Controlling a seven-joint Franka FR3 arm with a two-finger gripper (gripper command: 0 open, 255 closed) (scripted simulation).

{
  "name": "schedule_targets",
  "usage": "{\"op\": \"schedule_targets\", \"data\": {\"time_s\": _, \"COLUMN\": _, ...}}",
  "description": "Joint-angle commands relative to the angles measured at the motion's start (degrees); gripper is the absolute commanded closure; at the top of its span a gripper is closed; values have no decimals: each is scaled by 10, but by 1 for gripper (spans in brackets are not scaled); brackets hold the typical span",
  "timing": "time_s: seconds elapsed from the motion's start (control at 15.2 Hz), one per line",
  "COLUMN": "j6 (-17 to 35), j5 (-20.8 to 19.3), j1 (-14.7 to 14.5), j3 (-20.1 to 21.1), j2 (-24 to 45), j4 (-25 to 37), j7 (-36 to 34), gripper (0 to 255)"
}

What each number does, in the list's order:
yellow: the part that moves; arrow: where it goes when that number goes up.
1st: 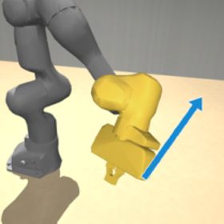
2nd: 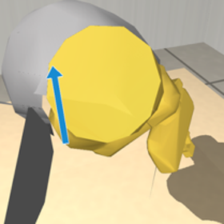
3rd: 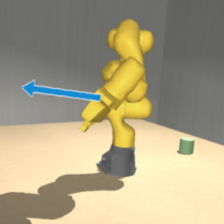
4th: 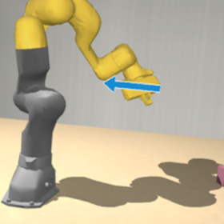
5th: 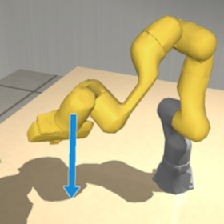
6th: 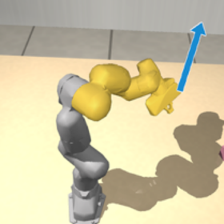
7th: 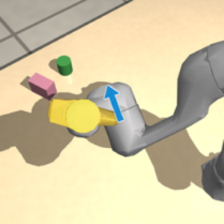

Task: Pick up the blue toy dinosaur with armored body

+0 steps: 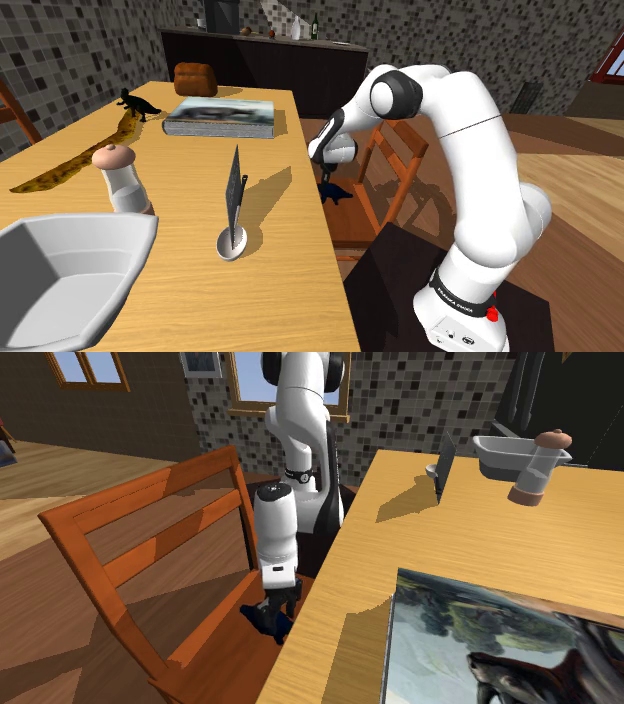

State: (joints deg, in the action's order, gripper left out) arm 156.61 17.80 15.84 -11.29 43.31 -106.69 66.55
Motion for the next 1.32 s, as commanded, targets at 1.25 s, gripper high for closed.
{"op": "schedule_targets", "data": {"time_s": 1.25, "j6": -72, "j5": -34, "j1": -17, "j3": -23, "j2": -81, "j4": -36, "j7": -23, "gripper": 255}}
